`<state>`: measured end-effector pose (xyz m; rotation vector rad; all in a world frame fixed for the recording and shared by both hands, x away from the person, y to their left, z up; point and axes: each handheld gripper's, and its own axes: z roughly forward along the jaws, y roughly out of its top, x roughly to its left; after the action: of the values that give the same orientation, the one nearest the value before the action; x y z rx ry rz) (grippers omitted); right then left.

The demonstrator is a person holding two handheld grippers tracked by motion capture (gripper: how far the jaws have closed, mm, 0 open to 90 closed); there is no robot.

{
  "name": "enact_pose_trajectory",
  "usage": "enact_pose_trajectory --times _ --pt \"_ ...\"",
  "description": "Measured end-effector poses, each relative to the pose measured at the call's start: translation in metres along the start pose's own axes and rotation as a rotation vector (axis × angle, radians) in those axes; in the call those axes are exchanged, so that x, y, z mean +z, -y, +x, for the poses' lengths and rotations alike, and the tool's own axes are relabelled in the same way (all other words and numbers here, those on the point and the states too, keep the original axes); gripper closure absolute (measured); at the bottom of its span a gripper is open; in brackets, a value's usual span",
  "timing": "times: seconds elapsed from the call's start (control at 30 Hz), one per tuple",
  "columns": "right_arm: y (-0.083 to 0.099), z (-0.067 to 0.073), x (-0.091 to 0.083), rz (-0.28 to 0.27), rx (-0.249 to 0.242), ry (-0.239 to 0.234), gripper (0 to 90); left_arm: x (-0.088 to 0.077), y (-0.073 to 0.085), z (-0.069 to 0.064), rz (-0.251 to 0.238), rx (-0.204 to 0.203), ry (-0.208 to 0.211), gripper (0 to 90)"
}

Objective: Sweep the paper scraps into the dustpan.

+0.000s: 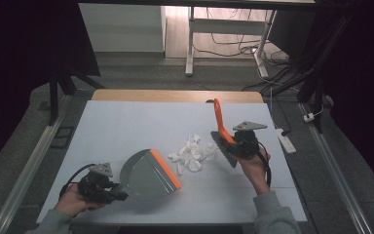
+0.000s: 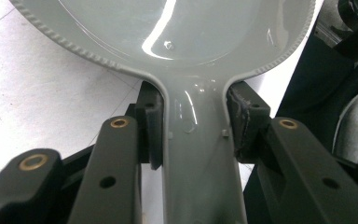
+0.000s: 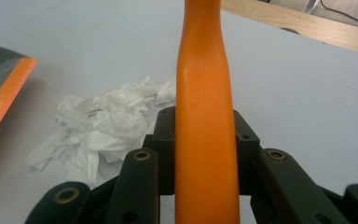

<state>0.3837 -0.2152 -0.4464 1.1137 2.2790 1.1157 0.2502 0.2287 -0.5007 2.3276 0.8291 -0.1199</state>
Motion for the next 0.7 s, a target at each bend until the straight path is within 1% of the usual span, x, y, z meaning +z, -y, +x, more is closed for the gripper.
enact_pose_trajectory --times 0.2,0.27,0.4,0.5,0.57,0.7 --pt "-0.004 -0.005 0.015 0.015 0.019 0.013 70.5 0.002 -0.002 -0.001 0.002 0.007 -0.001 61.5" --pt "-0.004 -0.006 0.019 0.018 0.013 0.025 70.5 0.003 -0.002 0.0 0.003 0.009 0.001 61.5" --pt "-0.006 -0.007 0.025 0.012 0.016 0.043 70.5 0.005 -0.002 0.002 0.01 0.004 0.001 61.5" --pt "-0.008 -0.01 0.03 0.009 0.032 0.042 70.5 0.006 -0.003 0.001 0.015 0.002 -0.005 61.5" --pt "-0.009 -0.011 0.032 0.015 0.032 0.046 70.5 0.007 -0.004 0.001 0.021 0.005 -0.006 61.5" --pt "-0.009 -0.013 0.037 0.025 0.028 0.053 70.5 0.009 -0.005 0.001 0.025 -0.003 -0.012 61.5"
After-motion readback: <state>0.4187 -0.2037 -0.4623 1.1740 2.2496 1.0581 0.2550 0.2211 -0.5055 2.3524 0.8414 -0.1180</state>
